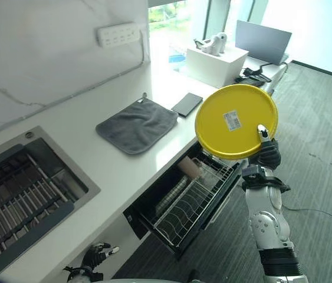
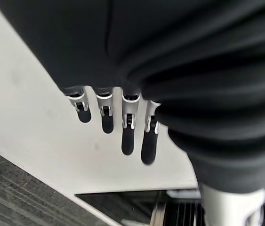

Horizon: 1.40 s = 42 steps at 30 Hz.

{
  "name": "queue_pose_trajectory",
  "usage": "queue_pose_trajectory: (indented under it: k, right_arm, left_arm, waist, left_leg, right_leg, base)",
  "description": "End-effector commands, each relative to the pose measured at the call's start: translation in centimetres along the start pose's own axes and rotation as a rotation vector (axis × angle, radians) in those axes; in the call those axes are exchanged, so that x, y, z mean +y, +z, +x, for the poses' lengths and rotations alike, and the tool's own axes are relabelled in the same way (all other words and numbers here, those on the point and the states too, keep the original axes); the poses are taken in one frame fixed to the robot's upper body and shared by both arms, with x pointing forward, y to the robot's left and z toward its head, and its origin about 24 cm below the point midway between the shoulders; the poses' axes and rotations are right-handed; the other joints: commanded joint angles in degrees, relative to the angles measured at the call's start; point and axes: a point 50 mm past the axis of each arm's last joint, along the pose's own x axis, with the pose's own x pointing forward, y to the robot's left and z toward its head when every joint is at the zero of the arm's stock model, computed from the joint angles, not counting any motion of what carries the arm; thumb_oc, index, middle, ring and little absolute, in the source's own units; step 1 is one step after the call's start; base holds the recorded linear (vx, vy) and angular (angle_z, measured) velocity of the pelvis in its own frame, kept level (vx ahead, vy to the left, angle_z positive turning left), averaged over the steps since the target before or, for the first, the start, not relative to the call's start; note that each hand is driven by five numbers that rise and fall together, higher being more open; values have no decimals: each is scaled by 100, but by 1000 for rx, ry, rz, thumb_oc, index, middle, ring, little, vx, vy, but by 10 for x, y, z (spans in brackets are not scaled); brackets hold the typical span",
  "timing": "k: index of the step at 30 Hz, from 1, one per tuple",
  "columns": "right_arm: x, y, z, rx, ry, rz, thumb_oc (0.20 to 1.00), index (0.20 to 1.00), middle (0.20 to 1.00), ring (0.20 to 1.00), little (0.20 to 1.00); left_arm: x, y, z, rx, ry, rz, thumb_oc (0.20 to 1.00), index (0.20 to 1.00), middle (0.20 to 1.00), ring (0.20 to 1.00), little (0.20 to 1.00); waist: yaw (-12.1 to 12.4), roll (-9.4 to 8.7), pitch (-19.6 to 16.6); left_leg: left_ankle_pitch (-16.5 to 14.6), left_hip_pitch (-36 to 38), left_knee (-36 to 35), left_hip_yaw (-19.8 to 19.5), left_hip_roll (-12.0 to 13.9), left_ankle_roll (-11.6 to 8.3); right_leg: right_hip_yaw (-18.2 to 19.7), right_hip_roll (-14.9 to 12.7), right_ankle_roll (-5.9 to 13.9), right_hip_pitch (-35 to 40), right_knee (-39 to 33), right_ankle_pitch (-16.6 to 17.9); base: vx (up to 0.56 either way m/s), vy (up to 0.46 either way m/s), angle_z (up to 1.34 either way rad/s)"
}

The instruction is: Place the dishes in the dishwasher.

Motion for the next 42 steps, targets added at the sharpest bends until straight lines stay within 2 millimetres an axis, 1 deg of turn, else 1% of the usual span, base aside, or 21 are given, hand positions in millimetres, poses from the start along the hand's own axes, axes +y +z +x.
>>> queue_pose_trajectory:
  k: [1, 3, 8, 10, 15, 16, 21, 22, 24, 27, 28, 34, 39, 42]
  right_arm:
    - [23, 24, 12, -162, 69, 45, 200, 200, 200, 200, 200]
    - [18, 20, 10, -170, 39, 30, 200, 200, 200, 200, 200]
    - [8, 20, 8, -191, -22, 26, 200, 200, 200, 200, 200]
    - [1, 19, 8, -196, -55, 26, 200, 200, 200, 200, 200]
    - [-5, 16, 6, -195, -81, 23, 200, 200, 200, 200, 200]
    - [-8, 15, 6, -199, -91, 25, 200, 200, 200, 200, 200]
    - [-10, 16, 6, -219, -123, 17, 200, 200, 200, 200, 200]
    - [-12, 16, 6, -223, -136, 15, 200, 200, 200, 200, 200]
    - [-14, 15, 5, -222, -143, 12, 200, 200, 200, 200, 200]
    - [-17, 13, 3, -222, -155, 17, 200, 200, 200, 200, 200]
    - [-19, 12, 1, -223, -166, 23, 200, 200, 200, 200, 200]
    - [-24, 6, -3, -213, -187, 33, 200, 200, 200, 200, 200]
    - [-18, -7, -5, -157, -153, 25, 200, 200, 200, 200, 200]
    - [-8, -16, -5, -126, -109, 27, 200, 200, 200, 200, 200]
  left_arm:
    - [34, -45, -18, 148, 133, 60, 1000, 1000, 1000, 1000, 1000]
    - [37, -50, -21, 170, 126, 72, 1000, 1000, 1000, 1000, 1000]
    - [37, -62, -27, 214, 88, 111, 1000, 1000, 1000, 1000, 1000]
    - [33, -72, -34, 249, 47, 131, 1000, 1000, 1000, 1000, 1000]
    - [28, -81, -40, 289, -2, 147, 1000, 1000, 1000, 1000, 1000]
    - [27, -86, -43, 325, -26, 151, 1000, 1000, 1000, 1000, 1000]
    - [25, -97, -50, 403, -67, 137, 1000, 1000, 1000, 1000, 1000]
    - [23, -103, -55, 428, -73, 110, 1000, 1000, 1000, 1000, 1000]
    - [21, -106, -58, 451, -65, 60, 1000, 1000, 1000, 1000, 1000]
    - [20, -107, -58, 465, -50, -30, 1000, 1000, 1000, 1000, 1000]
    - [18, -104, -55, 458, -53, -68, 1000, 1000, 1000, 1000, 1000]
    - [16, -99, -52, 448, -54, -88, 1000, 1000, 1000, 1000, 1000]
    - [20, -91, -44, 430, -23, -149, 1000, 1000, 1000, 1000, 1000]
    - [20, -81, -36, 398, -26, -166, 1000, 1000, 1000, 1000, 1000]
  waist:
    - [182, -314, 70]
    - [212, -245, 117]
    - [245, -170, 157]
    - [257, -110, 193]
    - [241, -29, 274]
    - [236, 1, 315]
    - [240, 53, 427]
    - [239, 82, 482]
    - [230, 103, 524]
    - [208, 115, 609]
    - [185, 124, 674]
    - [145, 171, 858]
    - [77, 267, 1074]
    - [62, 322, 1254]
  left_leg:
    - [977, -698, -195, -642, 209, -99]
    - [962, -751, -193, -716, 178, -91]
    - [942, -782, -195, -768, 116, -81]
    - [939, -819, -194, -797, 83, -79]
    - [919, -848, -171, -815, 39, -77]
    - [910, -864, -158, -832, 15, -73]
    - [910, -914, -125, -857, -7, -71]
    - [927, -952, -115, -867, -3, -79]
    - [939, -973, -100, -867, 2, -90]
    - [922, -974, -54, -830, 7, -100]
    - [895, -1020, 59, -824, -3, -99]
    - [749, -1124, 356, -867, -85, -54]
    - [715, -1253, 517, -877, -148, -34]
    - [716, -1372, 590, -891, -189, -25]
  right_leg:
    - [55, -8, -208, 450, 646, -630]
    - [38, -32, -221, 432, 735, -690]
    - [5, -74, -207, 419, 755, -709]
    - [-5, -100, -200, 383, 775, -721]
    - [10, -136, -196, 318, 809, -726]
    - [19, -147, -199, 273, 826, -722]
    - [7, -163, -214, 178, 873, -724]
    - [1, -166, -228, 121, 901, -727]
    - [-4, -176, -236, 78, 933, -730]
    - [-13, -203, -248, 7, 1040, -781]
    - [-21, -224, -255, -72, 1130, -800]
    - [-18, -301, -274, -254, 1424, -885]
    - [46, -361, -296, -496, 1710, -975]
    - [102, -386, -317, -677, 1847, -1006]
  base:
    - [-13, 38, 16]
    - [-14, 65, 5]
    - [-18, 26, 9]
    - [-40, 13, 12]
    - [-56, 4, 0]
    - [-74, -9, -1]
    - [-70, -24, 2]
    - [-72, -16, 1]
    - [-64, -14, 2]
    - [-79, -44, 0]
    - [-100, -55, 0]
    - [-64, -36, 3]
    - [-74, -1, 0]
    - [-113, 0, -4]
